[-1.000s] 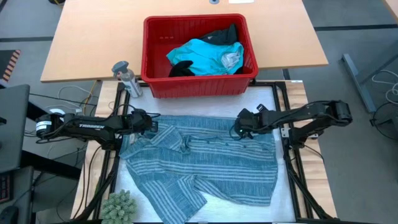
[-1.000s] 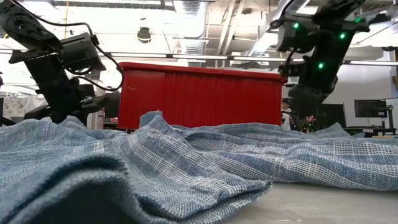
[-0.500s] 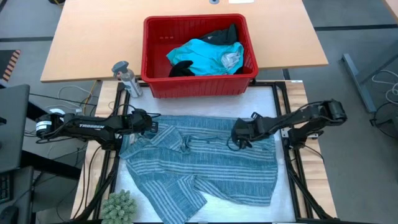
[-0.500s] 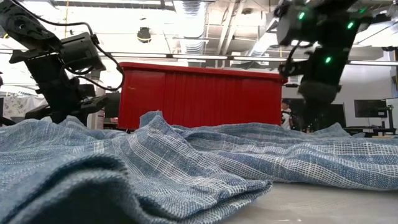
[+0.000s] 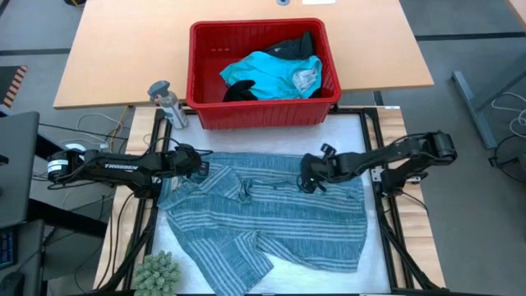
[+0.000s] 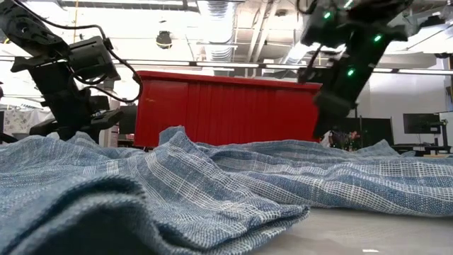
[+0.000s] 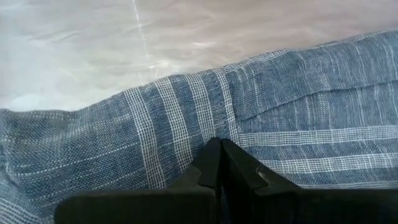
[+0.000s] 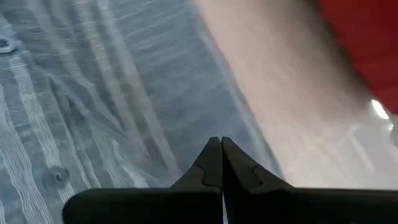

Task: Fold Laundry from Bin
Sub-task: Fold the patterned blue shirt

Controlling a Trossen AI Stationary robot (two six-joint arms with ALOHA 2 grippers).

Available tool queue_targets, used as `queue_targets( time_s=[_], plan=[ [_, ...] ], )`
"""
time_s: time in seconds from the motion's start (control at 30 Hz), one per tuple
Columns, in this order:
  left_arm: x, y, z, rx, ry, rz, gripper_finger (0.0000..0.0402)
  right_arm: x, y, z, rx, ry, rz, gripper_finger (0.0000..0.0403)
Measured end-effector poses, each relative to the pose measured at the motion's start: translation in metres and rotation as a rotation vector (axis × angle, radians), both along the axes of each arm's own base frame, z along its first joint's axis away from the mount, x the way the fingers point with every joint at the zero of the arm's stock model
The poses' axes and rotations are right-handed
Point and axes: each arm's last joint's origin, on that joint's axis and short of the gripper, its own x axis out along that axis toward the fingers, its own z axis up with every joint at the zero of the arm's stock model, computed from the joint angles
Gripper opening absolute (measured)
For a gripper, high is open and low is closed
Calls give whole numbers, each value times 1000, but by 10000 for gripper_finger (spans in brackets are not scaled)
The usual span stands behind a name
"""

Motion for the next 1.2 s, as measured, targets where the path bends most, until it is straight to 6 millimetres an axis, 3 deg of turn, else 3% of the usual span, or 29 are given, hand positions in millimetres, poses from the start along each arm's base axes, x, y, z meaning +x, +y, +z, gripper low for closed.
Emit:
queue_targets(
  time_s=[0.17,0.27,0.47,0.83,1.03,1.2],
  plan=[
    [0,0,0,4,7,-11,0,10,-19,-14,18,40,-24,19],
    [0,0,0,4,7,-11,0,11,-20,-21,100,71,20,19],
    [0,0,0,3,6,-10,0,8,-3,-27,242,136,115,19],
    [0,0,0,4,2,-10,0,-27,38,-2,289,204,59,19],
    [0,0,0,5,4,-13,0,-48,43,3,205,278,-95,20],
    [2,0,1,7,4,-43,0,-46,43,3,182,240,-107,24]
  ],
)
